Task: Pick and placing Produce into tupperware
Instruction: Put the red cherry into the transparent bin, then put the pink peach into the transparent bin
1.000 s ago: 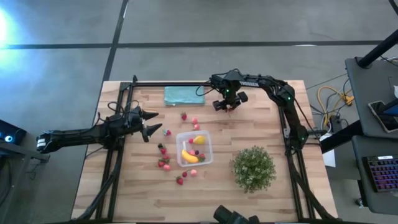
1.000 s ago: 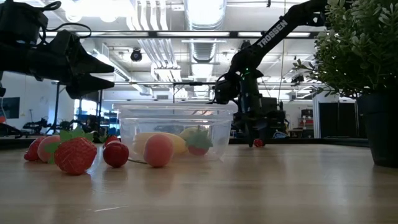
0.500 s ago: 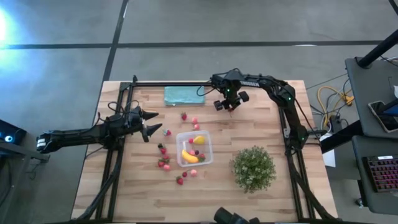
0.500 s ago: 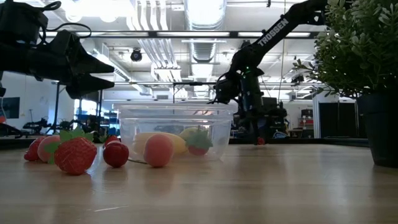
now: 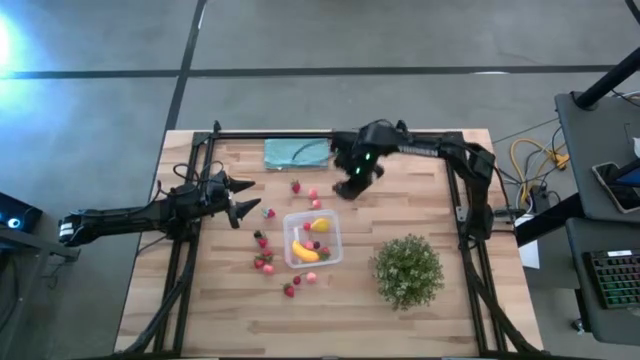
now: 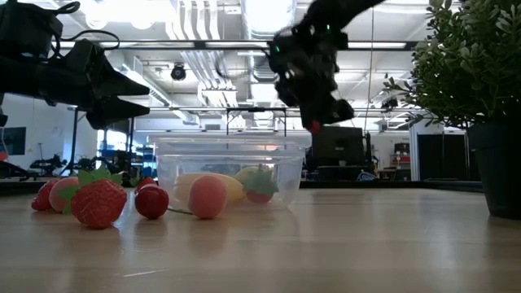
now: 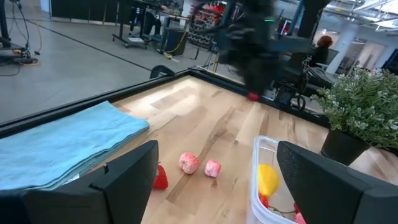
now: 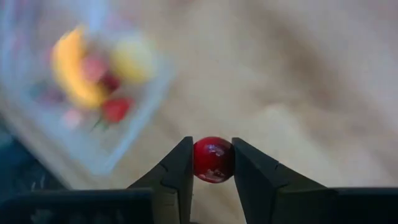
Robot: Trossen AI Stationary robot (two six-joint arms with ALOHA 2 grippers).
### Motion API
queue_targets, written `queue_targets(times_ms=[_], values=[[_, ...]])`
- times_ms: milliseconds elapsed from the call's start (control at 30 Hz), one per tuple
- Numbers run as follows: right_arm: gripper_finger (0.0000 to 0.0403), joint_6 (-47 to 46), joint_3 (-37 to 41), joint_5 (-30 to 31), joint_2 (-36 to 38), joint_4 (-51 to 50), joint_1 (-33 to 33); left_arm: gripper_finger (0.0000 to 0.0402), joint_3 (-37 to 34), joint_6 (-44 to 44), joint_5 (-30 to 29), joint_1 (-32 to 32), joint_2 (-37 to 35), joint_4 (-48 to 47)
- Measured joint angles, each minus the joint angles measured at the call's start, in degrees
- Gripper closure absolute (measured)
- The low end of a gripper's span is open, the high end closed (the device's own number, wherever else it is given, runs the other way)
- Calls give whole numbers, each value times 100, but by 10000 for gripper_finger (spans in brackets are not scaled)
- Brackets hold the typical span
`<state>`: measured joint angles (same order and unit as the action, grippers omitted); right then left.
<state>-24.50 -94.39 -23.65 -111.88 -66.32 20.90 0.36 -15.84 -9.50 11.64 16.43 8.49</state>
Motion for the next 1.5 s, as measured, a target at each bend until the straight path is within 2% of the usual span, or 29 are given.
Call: queue_targets(times_ms=[100, 233, 333, 400, 500, 633, 833, 1000, 1067, 1200, 1400, 1500], values=[[312, 71, 0, -220, 27, 363, -591, 88, -2, 0, 2, 0, 2, 2], [312, -173, 2, -268, -50, 1464, -1201, 88, -1, 0, 2, 1, -6, 2], [312, -247, 0, -244, -223, 2231, -1410, 88, 0, 0, 0, 2, 0, 2], [312, -321, 0, -53, -364, 2414, -1440, 88, 0, 1, 0, 1, 0, 2], [303, 72, 2, 128, -532, 2495, -1478, 88, -2, 0, 2, 1, -4, 1], [262, 254, 2, 227, -571, 2515, -1543, 88, 0, 0, 1, 1, 0, 2], [190, 410, -158, 1120, -434, 2424, -1461, 88, -1, 0, 1, 2, -3, 2], [163, -149, -602, 2012, -416, 2133, -1147, 88, 0, 0, 1, 0, 0, 2], [160, -249, -729, 2180, -463, 2124, -965, 88, -2, 0, 2, 0, 4, 0], [164, -398, -929, 2087, -823, 1835, -666, 88, -1, 0, 1, 0, -4, 1], [174, -391, -1358, 1352, -1555, 1439, -605, 88, -2, 0, 2, 0, -2, 1], [174, -233, -1718, 1479, -1872, 1155, -671, 88, 0, 0, 2, 0, -4, 2]])
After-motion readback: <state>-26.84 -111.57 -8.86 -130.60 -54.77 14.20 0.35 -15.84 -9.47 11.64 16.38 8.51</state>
